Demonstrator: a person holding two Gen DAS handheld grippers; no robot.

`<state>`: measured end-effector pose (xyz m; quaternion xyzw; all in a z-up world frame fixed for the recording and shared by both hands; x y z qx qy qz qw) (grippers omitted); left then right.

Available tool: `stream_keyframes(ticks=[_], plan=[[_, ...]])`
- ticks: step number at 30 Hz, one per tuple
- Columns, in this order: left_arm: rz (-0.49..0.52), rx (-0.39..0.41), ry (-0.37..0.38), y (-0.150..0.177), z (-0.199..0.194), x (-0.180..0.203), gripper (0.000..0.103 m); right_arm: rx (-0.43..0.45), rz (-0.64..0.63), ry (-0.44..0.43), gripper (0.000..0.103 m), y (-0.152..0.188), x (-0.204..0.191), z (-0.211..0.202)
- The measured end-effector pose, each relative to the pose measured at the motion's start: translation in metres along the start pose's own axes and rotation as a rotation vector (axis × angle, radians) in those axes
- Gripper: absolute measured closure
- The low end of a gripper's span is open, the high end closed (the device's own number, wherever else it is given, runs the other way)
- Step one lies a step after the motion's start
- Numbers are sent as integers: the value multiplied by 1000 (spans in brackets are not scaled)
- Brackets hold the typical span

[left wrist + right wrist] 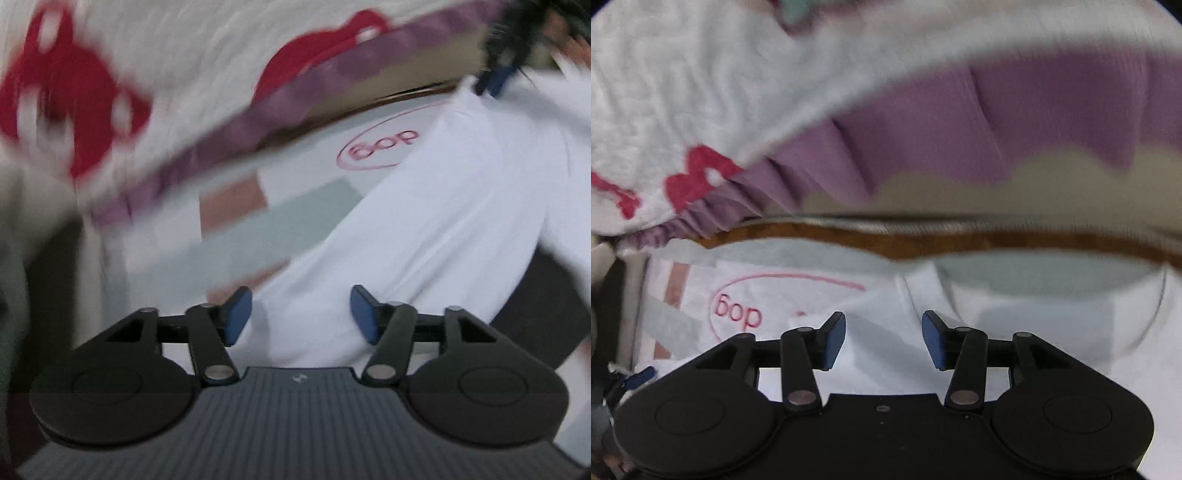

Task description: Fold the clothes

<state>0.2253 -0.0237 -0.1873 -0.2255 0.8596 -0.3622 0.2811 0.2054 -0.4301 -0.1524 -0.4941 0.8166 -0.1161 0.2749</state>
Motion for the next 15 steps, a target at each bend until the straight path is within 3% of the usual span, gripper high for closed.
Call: stream_keyframes(ticks=[3,6,7,9,10,13,15], plan=[[-81,-23,-3,-2,2,-6,40,24,-127,96,51,7,-7,5],[-244,-57,50,-1,10,-26,31,64,-233,152,49,7,-18,2],[-294,-67,79,0,13,-31,31,88,-320,190,49,7,-25,1],[-388,-72,153,3,15,-40,19,123,-519,229,49,14,-43,-2],[-400,-75,177,3,15,-40,19,116,-547,200,49,20,-47,-2],[-291,-76,163,1,14,-25,17,88,-493,189,45,29,-40,2],[-280,-54,162,-1,12,-19,16,110,-432,204,32,25,-28,2]])
Point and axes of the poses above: each gripper's, at about its wrist camera, not at the fingertips, and z roughly the way its jaws point, x to its right, y to its underside, the point moved 6 cm from there along z, roughly the way its jaws point, and after that the axes turned 8 degrees about x, right-handed, at the moved point
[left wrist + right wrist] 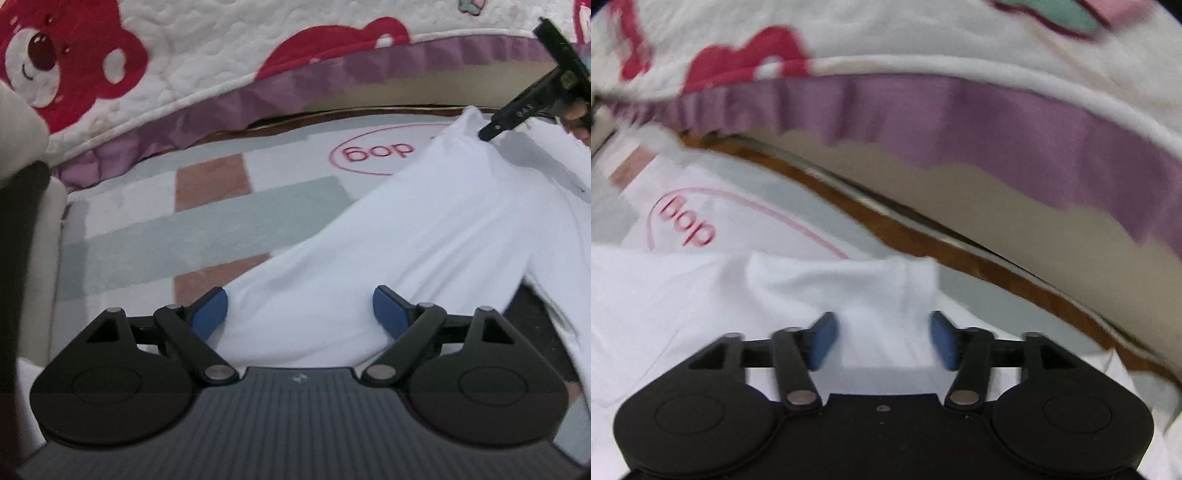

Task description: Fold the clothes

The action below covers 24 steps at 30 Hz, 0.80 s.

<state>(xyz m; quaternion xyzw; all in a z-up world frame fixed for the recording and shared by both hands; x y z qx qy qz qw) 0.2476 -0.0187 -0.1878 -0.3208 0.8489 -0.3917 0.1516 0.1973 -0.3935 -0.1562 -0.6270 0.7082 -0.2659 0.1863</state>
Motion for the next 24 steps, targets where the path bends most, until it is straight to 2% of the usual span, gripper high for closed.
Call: stream_keyframes(ticks=[2,4,5,7,8,9,11,12,17,20,21,23,24], plan=[[-30,4,-27,-1,2,0,12,5,82,-8,25,4,11,2],[-15,17,-35,-2,3,2,11,33,122,-23,23,6,16,2],[-17,17,-31,-2,3,1,12,51,118,-30,22,7,15,3],[-11,14,-11,-4,3,2,23,93,101,-52,23,9,12,3],[19,22,22,-7,1,7,49,113,93,-69,35,8,11,3],[63,24,43,-9,-2,14,73,135,82,-95,58,5,8,2],[186,8,-33,-12,-1,31,102,157,75,-138,96,0,5,1],[264,0,-76,-13,-1,41,103,170,68,-133,96,-1,5,-1],[399,101,-276,-26,-4,42,103,239,50,-104,96,-10,5,-10],[359,127,-339,-35,-5,24,103,281,49,-83,97,-14,8,-14],[379,124,-380,-34,-3,18,103,287,43,-74,97,-16,8,-14],[419,115,-463,-31,2,6,103,265,10,-43,97,-15,7,-7],[375,94,-454,-31,2,-2,103,251,0,-29,97,-15,5,-2]])
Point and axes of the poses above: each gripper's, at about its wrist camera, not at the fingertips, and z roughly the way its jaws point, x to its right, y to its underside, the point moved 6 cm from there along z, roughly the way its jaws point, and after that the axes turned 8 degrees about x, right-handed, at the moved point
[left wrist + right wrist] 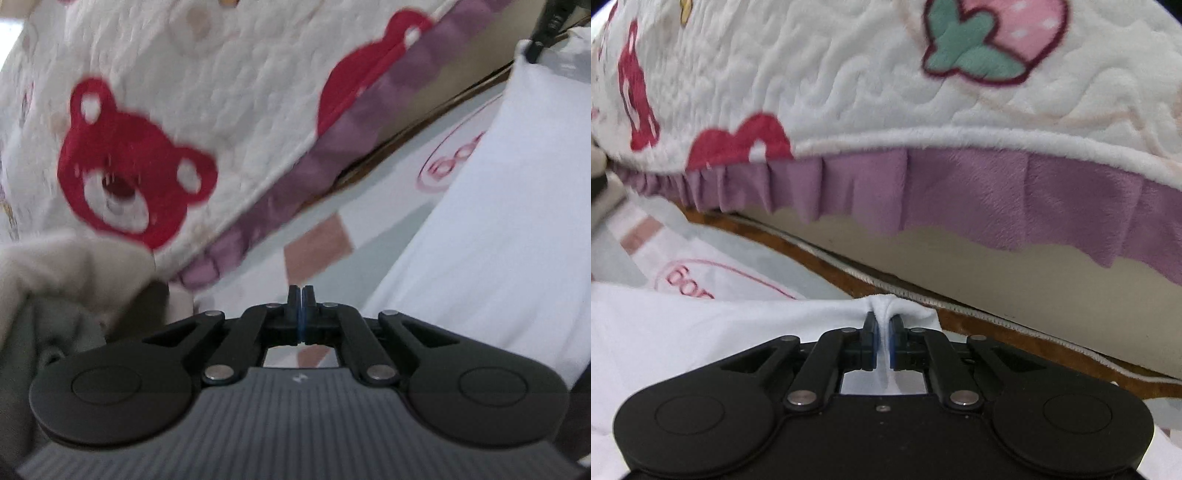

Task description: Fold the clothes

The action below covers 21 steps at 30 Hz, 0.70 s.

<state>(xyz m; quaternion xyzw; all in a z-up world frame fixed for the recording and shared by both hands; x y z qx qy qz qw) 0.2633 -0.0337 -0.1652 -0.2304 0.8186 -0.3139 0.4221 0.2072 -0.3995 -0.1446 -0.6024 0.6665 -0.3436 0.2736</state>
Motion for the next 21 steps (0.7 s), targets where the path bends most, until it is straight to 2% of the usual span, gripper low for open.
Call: stream_keyframes(ticks=[2,4,5,6,7,8,9,10,13,17,20,21], plan=[[-167,-45,41,-1,0,-17,100,-25,-26,27,96,2,-3,9],[-324,-69,130,-6,-5,-28,99,-37,-62,66,93,3,-8,16],[-363,-72,167,-9,-10,-29,95,-41,-72,97,82,2,-9,18],[-372,-81,185,-11,-16,-29,83,-39,-76,127,75,-1,-9,18],[-363,-97,178,-10,-25,-26,73,-36,-80,156,74,-3,-8,18],[-354,-113,172,-8,-35,-23,57,-30,-82,183,74,-7,-9,17],[-362,-143,181,-2,-46,-20,52,-14,-73,200,71,-11,-9,12],[-370,-173,190,4,-58,-17,52,5,-46,200,69,-15,-10,4],[-402,-230,219,22,-92,-7,52,28,46,104,67,-18,-25,-23],[-384,-249,60,43,-123,-16,45,2,93,-53,63,8,-63,-62],[-284,-239,-137,50,-123,-30,31,-32,131,-166,61,35,-94,-85],[-244,-234,-165,52,-118,-32,31,-46,134,-195,60,44,-103,-91]])
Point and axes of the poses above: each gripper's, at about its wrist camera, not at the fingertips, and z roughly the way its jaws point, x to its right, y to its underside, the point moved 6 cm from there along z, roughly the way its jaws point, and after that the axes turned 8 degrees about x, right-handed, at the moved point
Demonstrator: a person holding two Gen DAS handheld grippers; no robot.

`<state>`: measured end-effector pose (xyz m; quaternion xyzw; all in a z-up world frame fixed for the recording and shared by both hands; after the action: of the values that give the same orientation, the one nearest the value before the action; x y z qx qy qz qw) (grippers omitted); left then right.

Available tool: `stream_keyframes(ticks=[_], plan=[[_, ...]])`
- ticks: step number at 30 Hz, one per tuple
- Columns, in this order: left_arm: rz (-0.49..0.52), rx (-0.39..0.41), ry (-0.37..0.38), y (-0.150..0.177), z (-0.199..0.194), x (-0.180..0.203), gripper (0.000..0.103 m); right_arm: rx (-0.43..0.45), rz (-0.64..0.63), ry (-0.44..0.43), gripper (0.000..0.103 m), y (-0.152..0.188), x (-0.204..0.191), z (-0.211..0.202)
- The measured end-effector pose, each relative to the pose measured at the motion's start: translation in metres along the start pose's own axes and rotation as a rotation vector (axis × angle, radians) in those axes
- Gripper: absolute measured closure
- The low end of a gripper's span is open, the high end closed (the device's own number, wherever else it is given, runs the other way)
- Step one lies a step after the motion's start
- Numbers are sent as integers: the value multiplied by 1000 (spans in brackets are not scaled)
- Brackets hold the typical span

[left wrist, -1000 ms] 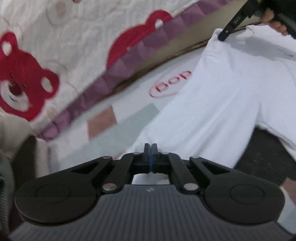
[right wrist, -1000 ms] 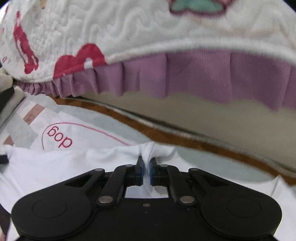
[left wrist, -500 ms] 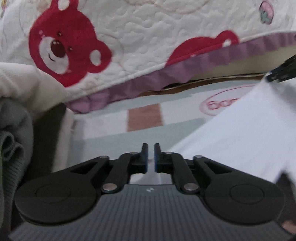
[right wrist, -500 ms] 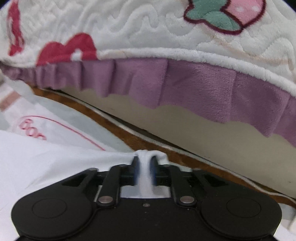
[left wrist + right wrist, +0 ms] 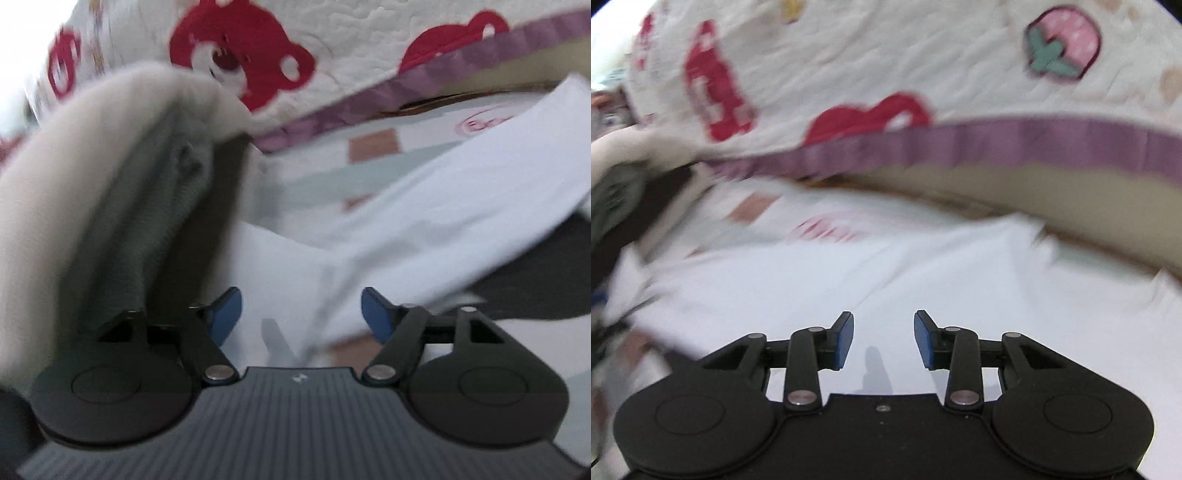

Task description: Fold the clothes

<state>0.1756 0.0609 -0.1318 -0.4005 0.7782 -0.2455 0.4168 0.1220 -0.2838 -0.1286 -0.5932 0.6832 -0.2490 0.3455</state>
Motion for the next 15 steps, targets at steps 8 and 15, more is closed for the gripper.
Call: stream_keyframes(ticks=[8,15], plan=[[95,-48,-49,17,40,-4,22,-45,-66,-132,60,49,-61,-22],[105,-19,40,11,48,-4,67,-58,-156,-134,59,70,-76,-29]])
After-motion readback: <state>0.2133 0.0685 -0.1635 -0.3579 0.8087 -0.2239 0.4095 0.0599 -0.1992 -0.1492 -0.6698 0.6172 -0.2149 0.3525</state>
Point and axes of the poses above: each gripper's, at about its wrist camera, not at the fingertips, and z roughly the way its jaws point, x to its right, y to its underside, the point moved 6 cm from there along z, roughly the way its jaws point, and after that the axes turned 8 degrees about x, right-handed, at the moved point
